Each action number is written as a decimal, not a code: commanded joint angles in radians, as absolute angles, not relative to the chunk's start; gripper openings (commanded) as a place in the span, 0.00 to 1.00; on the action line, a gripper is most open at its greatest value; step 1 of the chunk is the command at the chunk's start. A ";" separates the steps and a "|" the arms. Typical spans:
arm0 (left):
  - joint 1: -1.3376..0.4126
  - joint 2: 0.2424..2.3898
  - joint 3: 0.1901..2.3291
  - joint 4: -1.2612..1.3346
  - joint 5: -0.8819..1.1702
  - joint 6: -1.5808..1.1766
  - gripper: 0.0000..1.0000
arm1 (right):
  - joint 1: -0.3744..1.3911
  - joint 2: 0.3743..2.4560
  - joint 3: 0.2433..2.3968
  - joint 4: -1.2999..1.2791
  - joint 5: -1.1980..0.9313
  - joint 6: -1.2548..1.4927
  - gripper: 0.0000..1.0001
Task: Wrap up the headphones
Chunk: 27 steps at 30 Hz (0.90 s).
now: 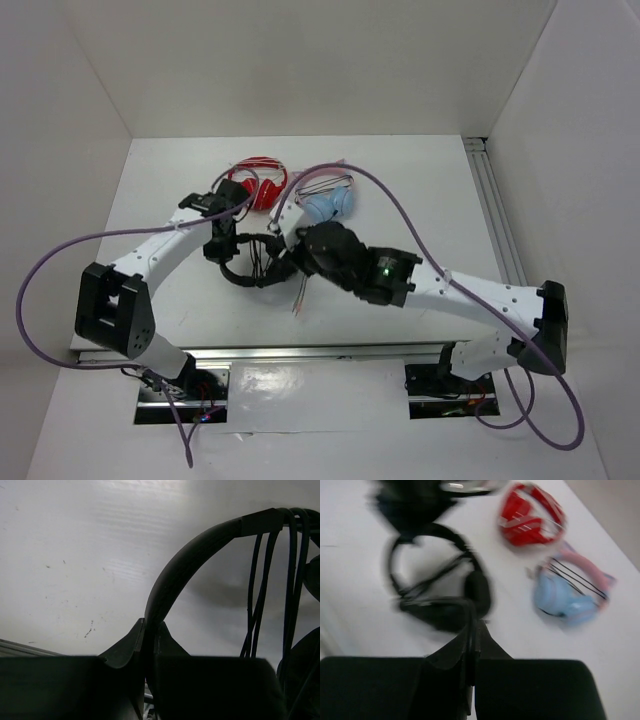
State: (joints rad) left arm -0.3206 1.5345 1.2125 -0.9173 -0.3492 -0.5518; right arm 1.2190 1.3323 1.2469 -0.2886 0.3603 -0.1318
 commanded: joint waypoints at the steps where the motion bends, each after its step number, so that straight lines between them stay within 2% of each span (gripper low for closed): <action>1: -0.379 1.416 1.152 -0.816 -0.300 -0.477 0.00 | 1.092 1.364 1.314 -0.437 0.457 -0.256 0.00; 6: -0.541 1.330 1.109 -0.807 -0.249 -0.436 0.00 | 0.953 1.388 1.384 -0.394 0.528 -0.330 0.00; 11: -0.716 1.238 1.149 -0.896 -0.209 -0.426 0.00 | 0.848 1.462 1.427 -0.385 0.413 -0.350 0.00; 17: -0.833 1.131 1.322 -1.059 -0.268 -0.492 0.00 | 0.778 1.462 1.319 -0.302 0.258 -0.276 0.00; 23: -0.890 1.175 1.578 -1.268 -0.387 -0.549 0.00 | 0.678 1.420 1.192 -0.148 0.005 -0.177 0.00; 27: -0.913 1.166 1.722 -1.258 -0.357 -0.549 0.00 | 0.629 1.465 1.120 0.051 -0.340 -0.031 0.08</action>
State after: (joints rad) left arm -0.8852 1.1969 1.6047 -1.1923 -0.3962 -0.5308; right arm 0.6876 1.4509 1.1664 -0.1680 -0.1261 -0.1627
